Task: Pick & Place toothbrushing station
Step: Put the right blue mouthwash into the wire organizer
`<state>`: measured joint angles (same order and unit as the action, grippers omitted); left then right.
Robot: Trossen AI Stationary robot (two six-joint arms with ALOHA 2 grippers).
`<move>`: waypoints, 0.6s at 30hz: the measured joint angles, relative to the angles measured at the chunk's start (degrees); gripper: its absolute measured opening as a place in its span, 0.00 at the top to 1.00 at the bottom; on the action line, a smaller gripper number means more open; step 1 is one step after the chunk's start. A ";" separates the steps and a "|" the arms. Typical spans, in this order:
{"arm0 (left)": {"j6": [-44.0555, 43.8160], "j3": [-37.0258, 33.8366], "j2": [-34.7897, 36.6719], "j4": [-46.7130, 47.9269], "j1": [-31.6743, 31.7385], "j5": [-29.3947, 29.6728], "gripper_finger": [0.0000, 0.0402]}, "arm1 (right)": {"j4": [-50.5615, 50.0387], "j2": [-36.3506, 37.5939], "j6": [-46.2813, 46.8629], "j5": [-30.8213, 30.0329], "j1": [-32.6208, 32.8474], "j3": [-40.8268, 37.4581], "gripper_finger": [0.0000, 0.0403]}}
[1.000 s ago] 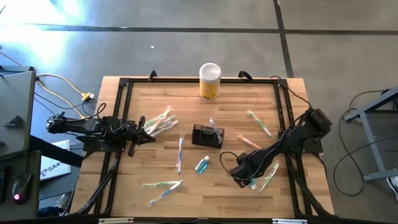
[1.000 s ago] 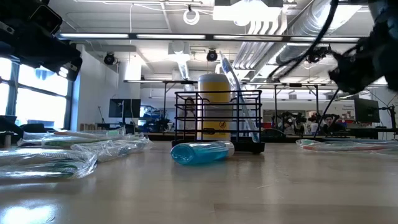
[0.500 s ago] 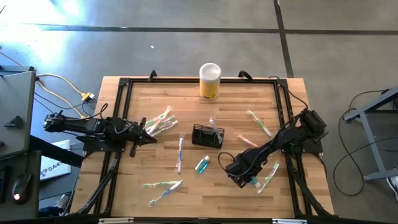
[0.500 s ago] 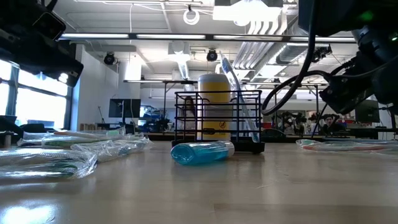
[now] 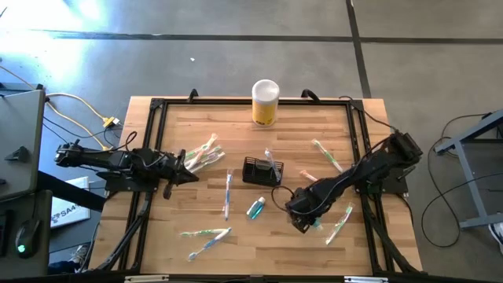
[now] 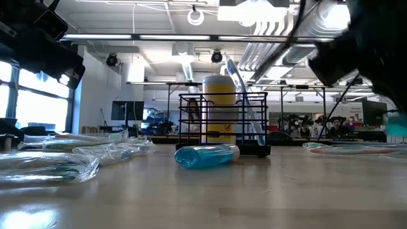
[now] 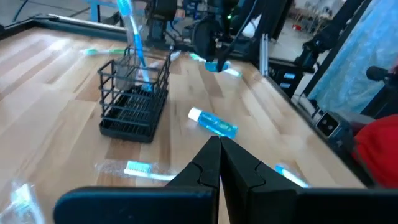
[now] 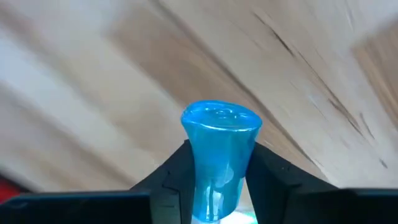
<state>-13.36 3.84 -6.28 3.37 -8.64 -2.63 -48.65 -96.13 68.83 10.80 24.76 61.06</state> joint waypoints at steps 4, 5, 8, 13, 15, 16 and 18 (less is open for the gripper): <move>-1.96 -3.20 -0.10 -14.15 0.00 -3.11 1.00 | 0.70 3.69 -6.55 -10.45 0.10 5.25 0.74; -1.71 -3.03 -0.17 -17.87 -0.03 -4.15 1.00 | 1.52 4.41 -9.34 -14.16 0.48 6.68 0.74; -2.95 -3.15 -2.18 -24.33 -0.98 -4.88 1.00 | 7.52 5.79 -20.35 -24.61 0.80 10.17 0.74; 0.10 -3.10 -6.17 -35.57 -4.37 -4.95 1.00 | 20.98 5.88 -40.14 -30.40 0.76 12.21 0.74; 0.69 -1.97 -8.47 -37.74 -5.51 -5.36 1.00 | 25.50 5.90 -45.70 -30.37 0.32 12.27 0.74; 0.52 -0.96 -10.04 -36.79 -5.98 -5.35 1.00 | 26.70 5.90 -47.79 -30.36 0.11 12.25 0.74; 0.15 2.64 -14.81 -34.93 -7.13 -5.29 1.00 | 29.03 5.88 -51.71 -30.39 -0.28 12.19 0.74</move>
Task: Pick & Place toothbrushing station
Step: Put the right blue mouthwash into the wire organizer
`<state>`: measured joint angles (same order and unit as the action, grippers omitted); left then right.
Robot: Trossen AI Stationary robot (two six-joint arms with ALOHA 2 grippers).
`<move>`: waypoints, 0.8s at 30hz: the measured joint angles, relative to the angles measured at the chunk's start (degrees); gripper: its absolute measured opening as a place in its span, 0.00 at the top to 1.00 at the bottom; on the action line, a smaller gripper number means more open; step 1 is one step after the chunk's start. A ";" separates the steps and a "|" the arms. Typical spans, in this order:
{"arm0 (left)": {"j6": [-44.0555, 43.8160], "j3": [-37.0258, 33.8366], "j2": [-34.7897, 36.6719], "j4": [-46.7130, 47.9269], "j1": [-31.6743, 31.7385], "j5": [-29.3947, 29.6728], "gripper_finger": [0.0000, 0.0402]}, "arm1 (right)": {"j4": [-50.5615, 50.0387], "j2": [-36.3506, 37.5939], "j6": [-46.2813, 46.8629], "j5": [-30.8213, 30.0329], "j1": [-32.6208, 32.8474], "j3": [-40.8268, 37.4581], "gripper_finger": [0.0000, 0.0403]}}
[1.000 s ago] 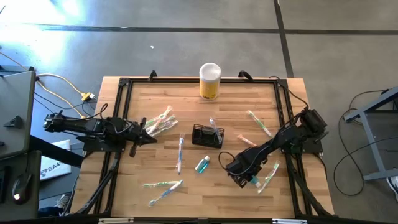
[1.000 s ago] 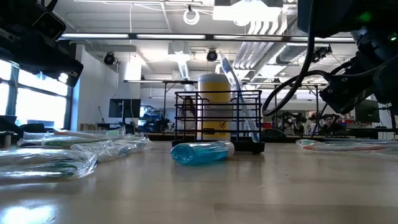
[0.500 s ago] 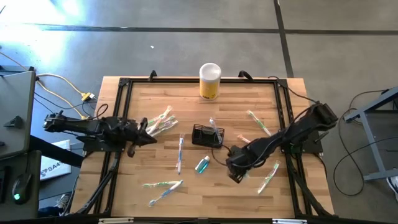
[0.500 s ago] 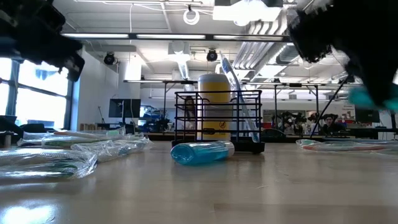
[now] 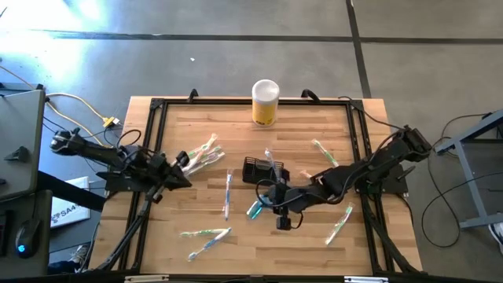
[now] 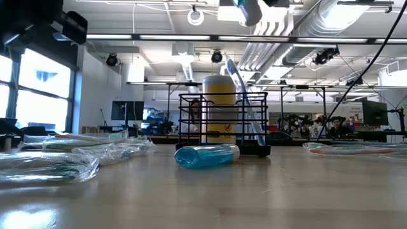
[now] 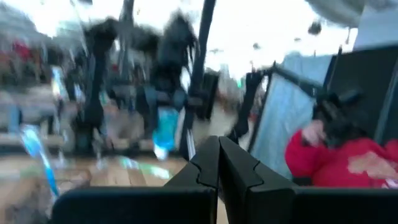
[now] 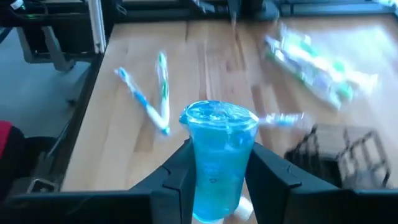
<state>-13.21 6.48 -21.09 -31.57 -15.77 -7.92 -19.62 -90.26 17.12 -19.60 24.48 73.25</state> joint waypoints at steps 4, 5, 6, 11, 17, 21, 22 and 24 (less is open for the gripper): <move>2.77 8.58 -13.87 -0.39 -2.00 2.34 1.00 | 4.46 0.00 -6.01 -0.04 -0.26 -0.01 0.74; 3.96 11.13 -17.40 -0.26 -2.22 2.43 1.00 | 5.69 0.00 -7.70 -0.04 -0.10 -0.01 0.74; 5.26 13.60 -21.03 0.19 -2.38 2.49 1.00 | 6.99 0.00 -9.43 -0.02 0.21 -0.02 0.74; 9.65 25.86 -36.44 1.60 -2.36 1.37 1.00 | 14.38 0.00 -19.70 0.00 3.11 0.00 0.74; 10.18 36.20 -50.14 4.95 -2.25 1.30 1.00 | 18.26 0.02 -27.91 0.04 6.64 0.00 0.74; 9.99 41.38 -55.05 6.50 -2.25 -0.99 1.00 | 18.13 0.02 -30.00 -2.02 7.81 0.00 0.74; 9.99 42.36 -56.06 7.51 -2.25 -1.03 1.00 | 18.11 0.02 -30.71 -2.95 8.17 0.00 0.74; 10.00 43.99 -57.52 9.15 -2.25 -0.34 1.00 | 17.82 0.02 -31.85 -4.38 8.76 0.00 0.74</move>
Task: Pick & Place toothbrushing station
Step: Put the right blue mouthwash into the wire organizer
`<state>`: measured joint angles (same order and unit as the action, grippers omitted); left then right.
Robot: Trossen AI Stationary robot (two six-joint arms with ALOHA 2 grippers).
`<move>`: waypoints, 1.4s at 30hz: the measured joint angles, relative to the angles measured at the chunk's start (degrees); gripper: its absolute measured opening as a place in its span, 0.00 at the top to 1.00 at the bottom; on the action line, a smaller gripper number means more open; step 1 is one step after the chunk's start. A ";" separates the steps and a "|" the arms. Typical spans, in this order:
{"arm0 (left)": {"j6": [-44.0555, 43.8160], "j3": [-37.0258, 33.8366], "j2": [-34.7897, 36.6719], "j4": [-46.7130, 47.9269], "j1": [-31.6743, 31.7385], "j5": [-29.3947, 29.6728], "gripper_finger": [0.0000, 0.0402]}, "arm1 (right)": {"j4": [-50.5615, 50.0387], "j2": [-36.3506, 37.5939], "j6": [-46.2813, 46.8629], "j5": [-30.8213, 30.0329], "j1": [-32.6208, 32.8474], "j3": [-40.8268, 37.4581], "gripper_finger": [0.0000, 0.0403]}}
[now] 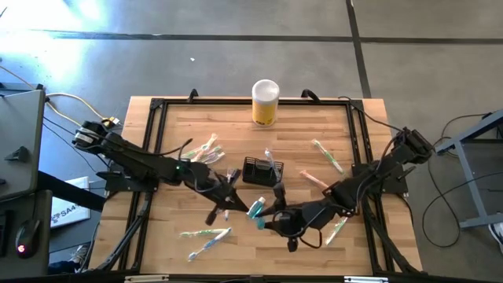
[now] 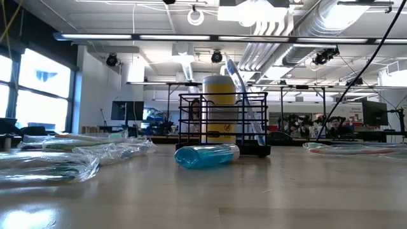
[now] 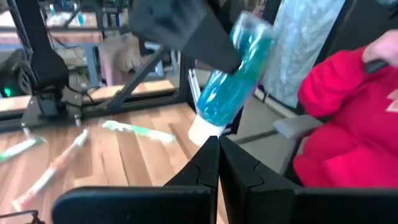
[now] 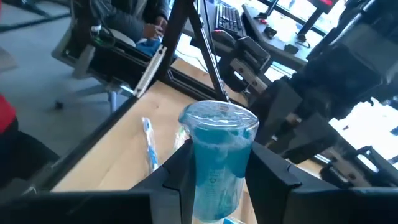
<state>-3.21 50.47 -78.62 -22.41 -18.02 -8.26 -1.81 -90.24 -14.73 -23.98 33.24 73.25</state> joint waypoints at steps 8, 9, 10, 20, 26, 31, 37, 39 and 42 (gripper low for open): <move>2.98 0.95 -0.50 1.73 0.00 4.58 0.87 | 0.30 0.02 -1.00 -2.17 0.67 0.00 0.76; 2.98 0.95 -0.50 1.67 0.00 4.38 0.83 | 0.58 0.02 -1.01 -2.66 0.65 0.01 0.77; 2.88 0.95 -0.50 1.62 0.00 4.10 0.79 | 0.82 0.02 -1.16 -3.36 0.65 0.02 0.78; 1.85 0.95 -0.50 0.96 0.00 3.63 0.39 | 6.44 0.04 -6.57 -4.61 0.11 0.04 0.83; 9.38 0.93 -0.47 -0.31 0.00 4.13 0.31 | 7.35 0.04 -6.80 -4.60 -1.37 0.04 0.83; 7.93 0.93 -0.47 -0.60 0.00 4.76 0.31 | 8.62 0.04 -9.91 -4.42 -1.87 0.04 0.83; -2.17 0.88 -0.45 -11.18 0.00 1.99 0.31 | 14.18 0.04 -20.71 -4.42 -0.61 0.04 0.83; -5.56 0.88 -0.45 -14.47 -0.02 1.58 0.31 | 17.30 0.04 -25.88 -4.38 0.17 0.04 0.83; -8.51 0.88 -0.45 -17.94 -0.01 1.56 0.31 | 22.10 0.04 -32.20 -4.45 1.42 0.04 0.83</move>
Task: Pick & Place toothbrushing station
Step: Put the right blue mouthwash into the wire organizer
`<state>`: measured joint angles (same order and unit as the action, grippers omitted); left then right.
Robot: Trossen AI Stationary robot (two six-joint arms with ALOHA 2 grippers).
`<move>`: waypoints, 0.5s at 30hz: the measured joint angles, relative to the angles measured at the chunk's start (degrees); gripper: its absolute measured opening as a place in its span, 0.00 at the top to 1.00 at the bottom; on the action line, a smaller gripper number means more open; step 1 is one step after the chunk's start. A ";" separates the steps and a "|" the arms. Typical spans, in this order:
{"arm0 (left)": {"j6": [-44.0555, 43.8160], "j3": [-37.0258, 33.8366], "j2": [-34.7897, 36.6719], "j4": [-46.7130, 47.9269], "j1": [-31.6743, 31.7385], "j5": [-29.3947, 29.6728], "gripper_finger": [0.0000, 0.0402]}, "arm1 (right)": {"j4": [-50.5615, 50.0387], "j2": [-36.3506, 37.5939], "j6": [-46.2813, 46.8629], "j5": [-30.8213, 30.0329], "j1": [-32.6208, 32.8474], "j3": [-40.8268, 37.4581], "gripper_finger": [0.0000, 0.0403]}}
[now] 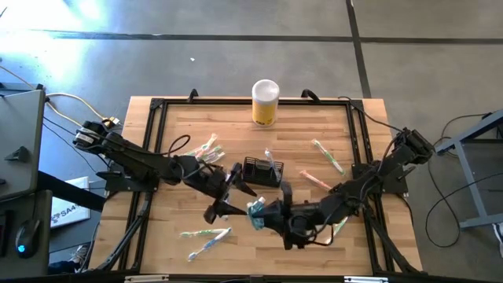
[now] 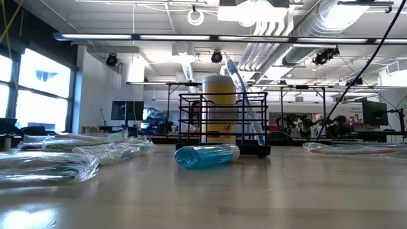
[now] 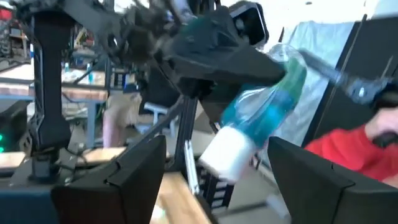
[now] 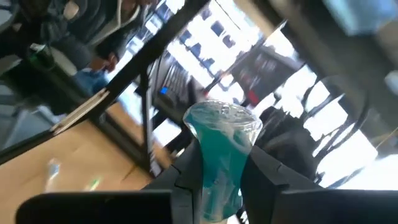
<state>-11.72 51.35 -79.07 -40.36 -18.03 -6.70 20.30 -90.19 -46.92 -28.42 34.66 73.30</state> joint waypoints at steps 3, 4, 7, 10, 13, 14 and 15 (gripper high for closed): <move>-2.86 0.00 0.00 -3.19 0.01 -0.33 0.31 | 3.12 0.02 -4.41 -0.14 0.96 0.00 0.83; -3.66 0.00 0.00 -4.41 0.01 -0.47 0.31 | 3.91 0.02 -5.58 -0.14 1.15 0.00 0.83; -4.21 0.00 0.00 -8.17 0.01 -0.61 0.31 | 6.47 0.02 -8.60 -0.10 1.56 0.00 0.83; -3.96 0.00 0.00 -11.01 0.01 -0.39 0.31 | 8.74 0.04 -11.64 -0.04 1.56 0.00 0.83; -4.03 0.00 0.00 -13.08 0.01 0.31 0.31 | 11.84 0.04 -15.22 0.04 1.18 0.00 0.83; -4.27 0.00 0.00 -13.77 0.01 0.43 0.31 | 12.99 0.04 -16.42 0.18 1.03 0.00 0.83; -4.67 0.00 0.00 -14.43 0.01 0.48 0.31 | 14.11 0.04 -17.39 0.67 0.71 0.00 0.83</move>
<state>-16.39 51.35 -79.07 -54.79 -18.02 -6.22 34.41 -90.15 -64.31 -27.76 35.37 73.30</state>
